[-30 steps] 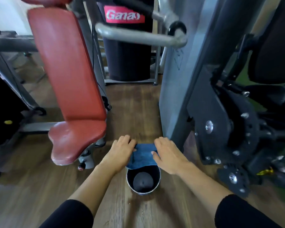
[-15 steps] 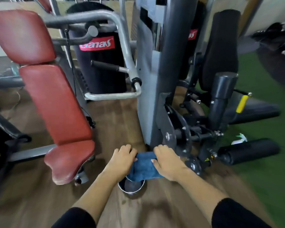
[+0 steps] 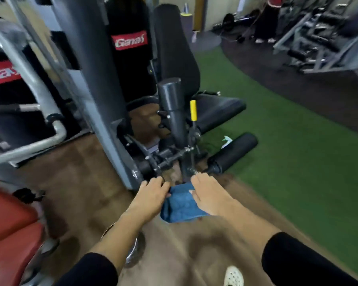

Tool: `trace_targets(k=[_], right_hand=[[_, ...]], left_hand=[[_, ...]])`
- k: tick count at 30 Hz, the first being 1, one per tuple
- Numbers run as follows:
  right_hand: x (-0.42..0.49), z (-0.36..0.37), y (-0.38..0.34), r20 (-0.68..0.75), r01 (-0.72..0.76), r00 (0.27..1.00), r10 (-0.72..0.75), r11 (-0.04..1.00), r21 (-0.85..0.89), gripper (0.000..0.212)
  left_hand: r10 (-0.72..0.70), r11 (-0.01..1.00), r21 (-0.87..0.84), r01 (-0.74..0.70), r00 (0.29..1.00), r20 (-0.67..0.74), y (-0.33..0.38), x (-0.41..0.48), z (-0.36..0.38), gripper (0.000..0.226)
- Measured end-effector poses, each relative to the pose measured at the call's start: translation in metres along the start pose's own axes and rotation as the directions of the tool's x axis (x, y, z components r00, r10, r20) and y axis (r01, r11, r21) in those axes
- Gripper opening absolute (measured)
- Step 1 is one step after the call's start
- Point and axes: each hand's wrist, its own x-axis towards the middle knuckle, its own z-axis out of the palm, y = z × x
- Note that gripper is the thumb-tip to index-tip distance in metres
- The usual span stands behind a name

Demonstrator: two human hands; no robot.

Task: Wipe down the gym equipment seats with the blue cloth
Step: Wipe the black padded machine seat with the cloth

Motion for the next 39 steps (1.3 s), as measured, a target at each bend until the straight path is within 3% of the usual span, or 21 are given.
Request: trace_targets(k=[5,11,17,20,30,33,36,39], right_hand=[[-0.018,0.007,0.104,0.01,-0.122,0.992,0.123,0.992,-0.036,0.02],[-0.02,0.003,0.245,-0.052,-0.167,0.985,0.166,0.986,-0.016,0.022],[-0.002,-0.007,0.36,-0.027,-0.181,0.983,0.18,0.983,-0.043,0.024],[0.019,-0.004,0.401,0.013,-0.175,0.984,0.176,0.984,-0.045,0.025],[0.171,0.018,0.515,0.038,-0.092,0.995,0.094,0.995,-0.046,0.027],[0.232,0.02,0.545,0.061,-0.09,0.994,0.091,0.996,-0.014,0.023],[0.307,0.007,0.575,-0.003,-0.074,0.997,0.074,0.994,-0.078,0.026],[0.369,0.003,0.594,0.035,-0.04,0.999,0.04,0.999,-0.006,0.019]], left_hand=[[0.124,0.992,0.002,-0.125,0.988,0.095,0.059,0.1,0.021,0.039],[0.166,0.986,-0.008,-0.166,0.982,0.091,0.129,0.225,0.038,0.034],[0.109,0.992,-0.091,-0.093,0.976,0.19,0.177,0.335,0.046,0.02],[0.058,0.993,-0.112,-0.034,0.974,0.219,0.186,0.377,0.057,0.029],[0.01,0.993,-0.114,0.011,0.984,0.18,0.114,0.531,0.13,0.02],[-0.054,0.996,-0.056,0.065,0.981,0.187,0.081,0.58,0.141,0.02],[-0.1,0.995,0.011,0.099,0.986,0.135,0.041,0.632,0.146,0.027],[-0.18,0.984,0.018,0.179,0.979,0.098,0.003,0.678,0.154,0.023]])
